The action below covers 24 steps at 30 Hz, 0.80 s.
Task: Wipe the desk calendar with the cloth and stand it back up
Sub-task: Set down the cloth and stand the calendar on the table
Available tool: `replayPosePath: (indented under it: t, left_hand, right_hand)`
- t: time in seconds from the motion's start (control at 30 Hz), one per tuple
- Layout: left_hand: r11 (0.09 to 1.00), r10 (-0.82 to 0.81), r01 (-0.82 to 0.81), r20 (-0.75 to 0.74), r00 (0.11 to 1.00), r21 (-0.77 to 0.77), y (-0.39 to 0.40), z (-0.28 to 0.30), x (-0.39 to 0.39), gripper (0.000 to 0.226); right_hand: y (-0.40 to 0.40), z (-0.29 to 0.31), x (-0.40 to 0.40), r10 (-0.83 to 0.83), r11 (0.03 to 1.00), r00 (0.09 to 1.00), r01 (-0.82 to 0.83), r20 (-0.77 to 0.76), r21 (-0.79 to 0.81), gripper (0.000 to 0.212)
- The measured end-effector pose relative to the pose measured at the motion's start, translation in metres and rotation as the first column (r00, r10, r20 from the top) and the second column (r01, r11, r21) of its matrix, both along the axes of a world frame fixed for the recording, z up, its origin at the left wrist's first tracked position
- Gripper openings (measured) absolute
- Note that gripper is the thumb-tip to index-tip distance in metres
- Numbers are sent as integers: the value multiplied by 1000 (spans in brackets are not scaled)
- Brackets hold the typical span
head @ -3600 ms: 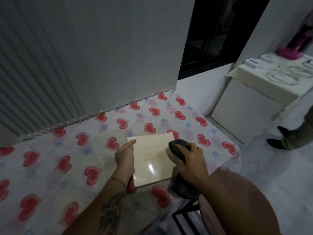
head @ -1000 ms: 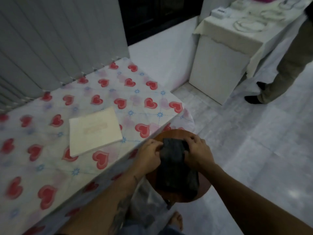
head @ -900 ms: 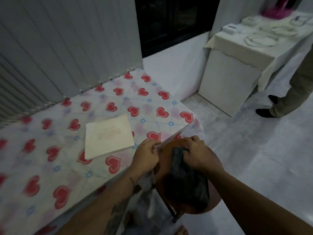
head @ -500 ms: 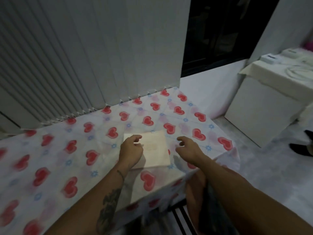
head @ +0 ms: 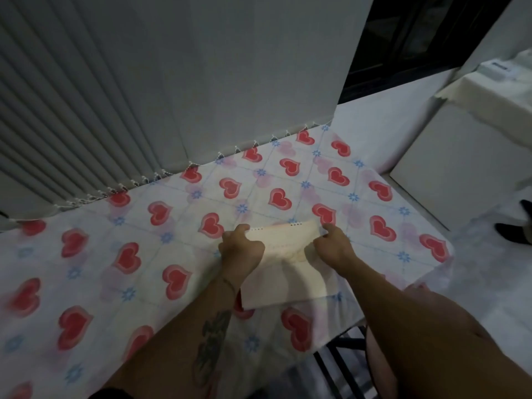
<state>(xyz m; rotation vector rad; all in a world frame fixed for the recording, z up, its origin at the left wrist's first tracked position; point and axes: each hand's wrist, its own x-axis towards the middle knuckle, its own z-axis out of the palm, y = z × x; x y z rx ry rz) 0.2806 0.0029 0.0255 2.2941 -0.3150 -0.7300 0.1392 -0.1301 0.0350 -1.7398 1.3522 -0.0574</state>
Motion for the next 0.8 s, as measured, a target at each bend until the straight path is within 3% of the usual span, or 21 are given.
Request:
replayPosePath:
  t: [0.27, 0.5, 0.6, 0.7, 0.8]
  left_hand:
    - [987, 101, -104, -34, 994, -118, 3, 8, 6, 52]
    - [925, 233, -213, 28, 972, -313, 6, 38, -1, 51]
    - [883, 298, -248, 67, 952, -399, 8, 49, 3, 47]
    - [817, 398, -385, -62, 915, -429, 7, 63, 10, 48]
    - [768, 492, -512, -159, 856, -385, 8, 74, 12, 53]
  right_hand:
    - [7, 6, 9, -152, 988, 987, 151, 42, 25, 61]
    - [10, 30, 25, -81, 986, 980, 105, 185, -129, 41]
    - [7, 45, 34, -87, 984, 953, 128, 289, -125, 38]
    - [-1, 55, 39, -88, 989, 915, 128, 393, -76, 37]
    - [-7, 61, 40, -103, 994, 915, 105, 391, 18, 42]
